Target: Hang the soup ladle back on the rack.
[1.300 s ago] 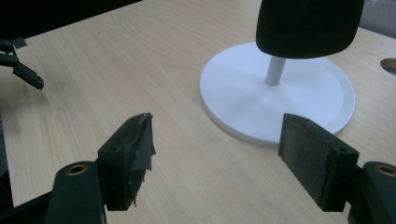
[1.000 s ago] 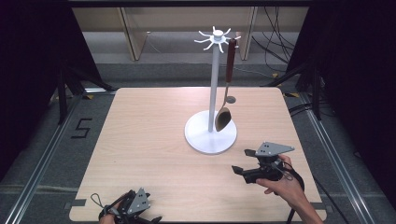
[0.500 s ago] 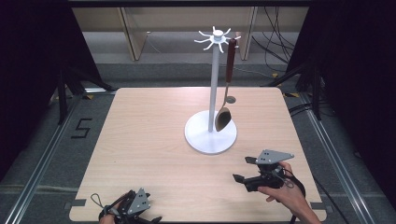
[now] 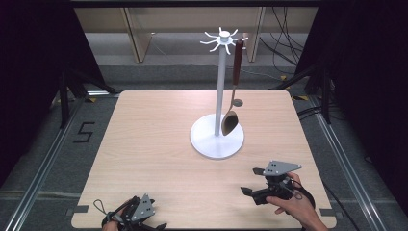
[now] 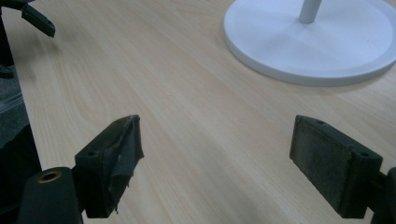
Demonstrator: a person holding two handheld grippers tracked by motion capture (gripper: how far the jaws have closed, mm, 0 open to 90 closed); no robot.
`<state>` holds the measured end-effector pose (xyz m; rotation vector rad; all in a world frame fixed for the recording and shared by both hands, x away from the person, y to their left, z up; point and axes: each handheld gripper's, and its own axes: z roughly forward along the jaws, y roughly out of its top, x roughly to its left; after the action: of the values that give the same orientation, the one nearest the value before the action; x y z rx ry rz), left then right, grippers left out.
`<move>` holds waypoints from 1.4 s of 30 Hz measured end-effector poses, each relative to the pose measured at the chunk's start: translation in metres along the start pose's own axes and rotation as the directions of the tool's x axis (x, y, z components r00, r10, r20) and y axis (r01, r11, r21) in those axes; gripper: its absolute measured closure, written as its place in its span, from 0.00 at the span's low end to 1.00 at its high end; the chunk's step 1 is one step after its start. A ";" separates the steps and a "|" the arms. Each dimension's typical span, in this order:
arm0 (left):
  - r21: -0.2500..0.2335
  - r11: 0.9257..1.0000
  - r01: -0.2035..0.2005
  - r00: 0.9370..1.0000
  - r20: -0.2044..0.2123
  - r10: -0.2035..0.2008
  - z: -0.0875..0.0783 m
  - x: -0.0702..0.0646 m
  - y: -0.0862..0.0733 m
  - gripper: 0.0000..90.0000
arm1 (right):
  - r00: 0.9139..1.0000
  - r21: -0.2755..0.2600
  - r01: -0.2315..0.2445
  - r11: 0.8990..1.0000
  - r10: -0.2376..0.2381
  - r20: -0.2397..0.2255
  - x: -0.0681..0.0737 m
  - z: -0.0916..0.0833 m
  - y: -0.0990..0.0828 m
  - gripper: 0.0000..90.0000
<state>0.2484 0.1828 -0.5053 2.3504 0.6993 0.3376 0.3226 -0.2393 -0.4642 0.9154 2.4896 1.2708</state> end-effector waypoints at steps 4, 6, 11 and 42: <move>-0.001 1.000 0.000 1.000 0.003 0.000 0.000 0.000 0.000 0.18 | 1.000 0.015 -0.011 1.000 0.011 0.000 0.002 0.001 -0.007 0.20; -0.004 1.000 0.002 1.000 0.003 -0.002 0.000 0.000 0.000 0.18 | 1.000 0.013 0.002 1.000 -0.002 0.005 0.002 0.001 -0.009 0.20; -0.003 1.000 0.001 1.000 0.007 -0.001 0.001 0.000 0.000 0.18 | 1.000 0.015 0.001 1.000 -0.002 0.018 0.004 -0.002 -0.015 0.19; 0.002 1.000 -0.002 1.000 0.003 0.002 0.001 0.000 0.000 0.18 | 0.997 0.057 -0.027 0.998 0.023 0.074 0.011 -0.027 -0.051 0.19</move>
<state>0.2491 0.1822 -0.5061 2.3533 0.6970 0.3345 0.2801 -0.2724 -0.4867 0.9909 2.4781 1.1561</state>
